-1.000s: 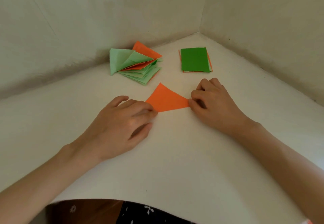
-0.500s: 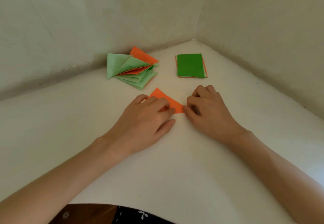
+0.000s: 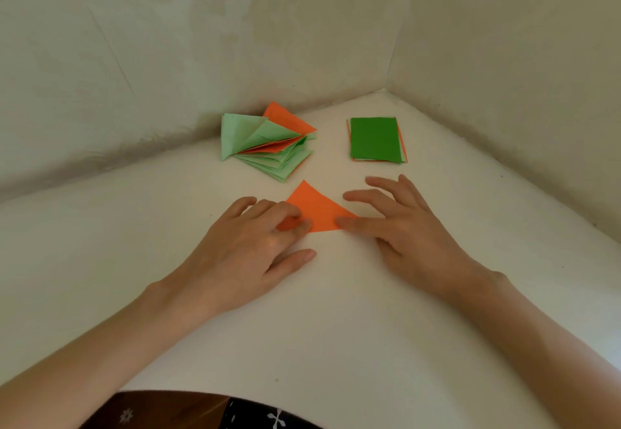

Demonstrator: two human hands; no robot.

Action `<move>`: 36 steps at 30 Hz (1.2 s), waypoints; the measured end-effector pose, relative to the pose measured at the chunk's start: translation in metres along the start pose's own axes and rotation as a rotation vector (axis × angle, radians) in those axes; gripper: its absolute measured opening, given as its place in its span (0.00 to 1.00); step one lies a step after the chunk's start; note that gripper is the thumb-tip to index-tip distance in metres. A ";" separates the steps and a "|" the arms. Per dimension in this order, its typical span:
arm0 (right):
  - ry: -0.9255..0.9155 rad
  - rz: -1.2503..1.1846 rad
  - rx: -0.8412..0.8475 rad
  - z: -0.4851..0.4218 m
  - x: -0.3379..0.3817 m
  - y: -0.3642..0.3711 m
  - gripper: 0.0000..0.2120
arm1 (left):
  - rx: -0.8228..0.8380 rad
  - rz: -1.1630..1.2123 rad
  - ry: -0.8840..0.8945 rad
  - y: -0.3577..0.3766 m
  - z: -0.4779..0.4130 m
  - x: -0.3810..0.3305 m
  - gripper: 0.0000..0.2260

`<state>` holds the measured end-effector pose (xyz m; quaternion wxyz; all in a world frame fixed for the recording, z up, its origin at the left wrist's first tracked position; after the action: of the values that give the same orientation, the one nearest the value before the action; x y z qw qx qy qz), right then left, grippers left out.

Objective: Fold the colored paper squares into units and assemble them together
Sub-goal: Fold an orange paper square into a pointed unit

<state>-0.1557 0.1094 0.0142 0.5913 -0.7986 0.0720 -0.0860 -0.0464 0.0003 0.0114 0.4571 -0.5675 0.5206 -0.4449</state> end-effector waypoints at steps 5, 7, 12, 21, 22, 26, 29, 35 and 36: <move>0.028 -0.006 -0.006 -0.002 0.002 -0.003 0.26 | 0.019 -0.026 -0.023 -0.002 0.021 0.019 0.28; 0.031 0.023 -0.015 -0.001 0.005 -0.005 0.24 | -0.014 -0.023 -0.044 -0.008 0.025 0.023 0.27; 0.057 0.117 0.019 0.000 0.026 -0.005 0.21 | -0.112 0.078 -0.083 -0.016 0.005 -0.003 0.21; 0.195 -0.314 -0.151 -0.018 0.003 -0.025 0.15 | -0.135 0.169 -0.040 -0.007 -0.022 -0.003 0.19; 0.309 -0.284 -0.138 -0.026 -0.012 -0.025 0.13 | -0.129 0.181 -0.057 -0.007 -0.026 -0.002 0.18; 0.534 -0.366 0.152 -0.053 -0.036 0.006 0.16 | -0.118 0.298 -0.140 -0.006 -0.042 0.005 0.08; 0.649 -0.591 0.182 -0.062 -0.036 0.018 0.16 | -0.035 0.341 -0.270 0.005 -0.046 0.015 0.13; 0.733 -0.632 0.182 -0.067 -0.038 0.029 0.06 | 0.054 0.295 -0.351 0.016 -0.048 0.023 0.28; 0.729 -0.631 0.185 -0.066 -0.038 0.030 0.07 | 0.046 0.308 -0.346 0.016 -0.048 0.022 0.27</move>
<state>-0.2079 0.0470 0.0026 0.5411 -0.6435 0.0210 -0.5411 -0.0947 -0.0251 0.0054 0.6148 -0.5385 0.5049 -0.2778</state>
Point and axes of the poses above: each hand's wrist, its own z-axis away from the middle knuckle, its own y-axis out of the palm, x = y × z, the point moved 8 cm from there along -z, towards the middle knuckle
